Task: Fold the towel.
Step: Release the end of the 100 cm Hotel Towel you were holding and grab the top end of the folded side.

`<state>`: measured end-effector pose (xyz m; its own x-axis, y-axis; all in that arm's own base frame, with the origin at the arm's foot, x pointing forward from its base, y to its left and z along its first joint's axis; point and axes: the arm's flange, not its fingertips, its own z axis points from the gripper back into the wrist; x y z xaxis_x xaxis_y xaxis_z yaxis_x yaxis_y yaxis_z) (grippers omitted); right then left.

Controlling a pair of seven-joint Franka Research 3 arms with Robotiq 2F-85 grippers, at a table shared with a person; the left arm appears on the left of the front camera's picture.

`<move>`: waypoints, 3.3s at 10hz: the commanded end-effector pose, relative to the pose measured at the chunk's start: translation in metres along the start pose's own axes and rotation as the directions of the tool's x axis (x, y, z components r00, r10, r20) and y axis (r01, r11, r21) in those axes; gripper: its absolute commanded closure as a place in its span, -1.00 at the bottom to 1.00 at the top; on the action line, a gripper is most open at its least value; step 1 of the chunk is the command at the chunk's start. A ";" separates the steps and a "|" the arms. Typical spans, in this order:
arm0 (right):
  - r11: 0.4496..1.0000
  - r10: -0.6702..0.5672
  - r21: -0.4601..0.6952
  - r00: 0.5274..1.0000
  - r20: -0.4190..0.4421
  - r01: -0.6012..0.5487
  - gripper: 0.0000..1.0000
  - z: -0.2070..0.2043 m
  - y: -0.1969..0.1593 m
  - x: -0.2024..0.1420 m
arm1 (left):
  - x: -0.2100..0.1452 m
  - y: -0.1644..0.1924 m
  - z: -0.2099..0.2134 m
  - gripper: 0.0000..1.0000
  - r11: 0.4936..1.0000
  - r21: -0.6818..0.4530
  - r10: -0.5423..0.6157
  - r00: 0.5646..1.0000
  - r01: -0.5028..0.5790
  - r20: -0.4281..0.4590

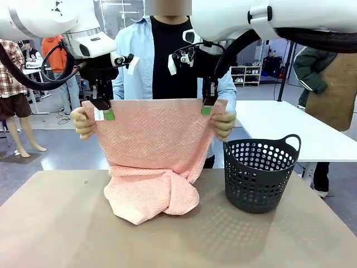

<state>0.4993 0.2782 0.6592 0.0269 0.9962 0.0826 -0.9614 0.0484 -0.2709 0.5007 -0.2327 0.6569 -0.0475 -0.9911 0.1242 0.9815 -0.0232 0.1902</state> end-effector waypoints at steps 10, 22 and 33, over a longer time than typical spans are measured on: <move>1.000 -0.002 -0.008 1.000 0.004 0.002 1.00 0.001 -0.002 -0.001 | -0.001 0.000 0.001 1.00 1.000 0.002 0.002 1.000 -0.002 0.000; 1.000 -0.002 -0.008 1.000 0.004 0.002 1.00 0.001 -0.002 -0.001 | -0.001 0.000 0.001 1.00 1.000 0.002 0.002 1.000 -0.002 0.000; 1.000 -0.002 -0.008 1.000 0.004 0.002 1.00 0.001 -0.002 -0.001 | -0.001 0.000 0.001 1.00 1.000 0.002 0.002 1.000 -0.002 0.000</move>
<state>0.4993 0.2782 0.6593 0.0269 0.9962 0.0827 -0.9614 0.0484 -0.2710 0.5005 -0.2330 0.6568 -0.0480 -0.9911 0.1242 0.9815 -0.0237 0.1901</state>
